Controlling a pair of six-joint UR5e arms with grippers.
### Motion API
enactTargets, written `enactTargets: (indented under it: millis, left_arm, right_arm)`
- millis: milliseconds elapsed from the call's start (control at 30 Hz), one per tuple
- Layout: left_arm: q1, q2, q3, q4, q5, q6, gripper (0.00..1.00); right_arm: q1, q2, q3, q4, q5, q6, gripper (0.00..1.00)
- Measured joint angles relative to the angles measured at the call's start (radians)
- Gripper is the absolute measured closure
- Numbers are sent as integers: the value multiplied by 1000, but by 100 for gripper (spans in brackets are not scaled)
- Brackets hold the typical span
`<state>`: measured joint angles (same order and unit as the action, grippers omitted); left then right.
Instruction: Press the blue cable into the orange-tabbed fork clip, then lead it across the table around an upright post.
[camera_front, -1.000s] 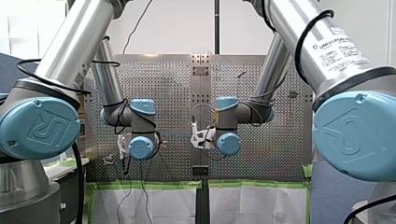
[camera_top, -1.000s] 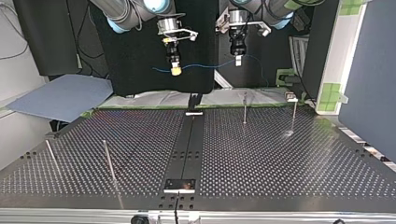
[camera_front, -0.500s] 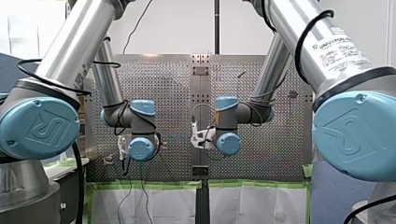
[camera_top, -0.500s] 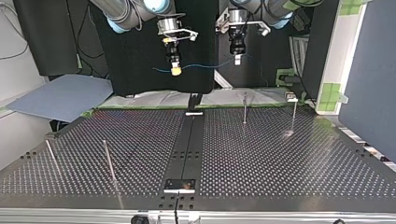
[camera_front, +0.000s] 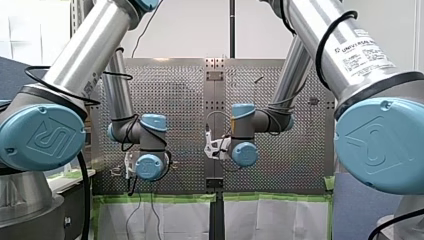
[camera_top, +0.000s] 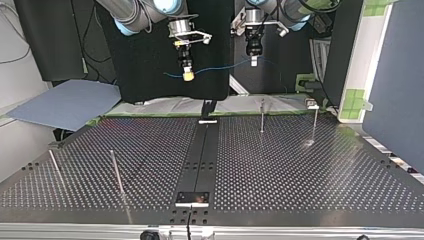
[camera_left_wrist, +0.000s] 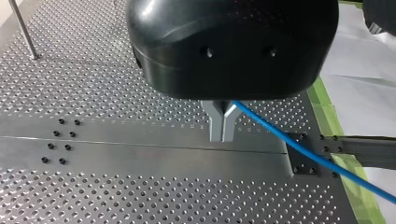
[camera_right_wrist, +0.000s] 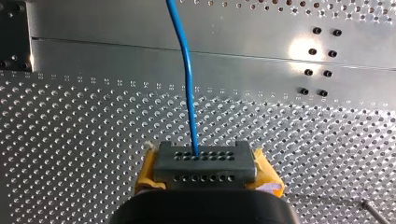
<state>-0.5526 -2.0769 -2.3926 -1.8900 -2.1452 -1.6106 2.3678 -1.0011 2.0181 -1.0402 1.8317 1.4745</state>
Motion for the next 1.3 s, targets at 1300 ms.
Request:
enactTargets:
  millis: [1300]
  left_arm:
    - [-32, 31, 15, -32, -23, 29, 100]
  right_arm:
    - [39, 67, -33, 154, 25, -14, 100]
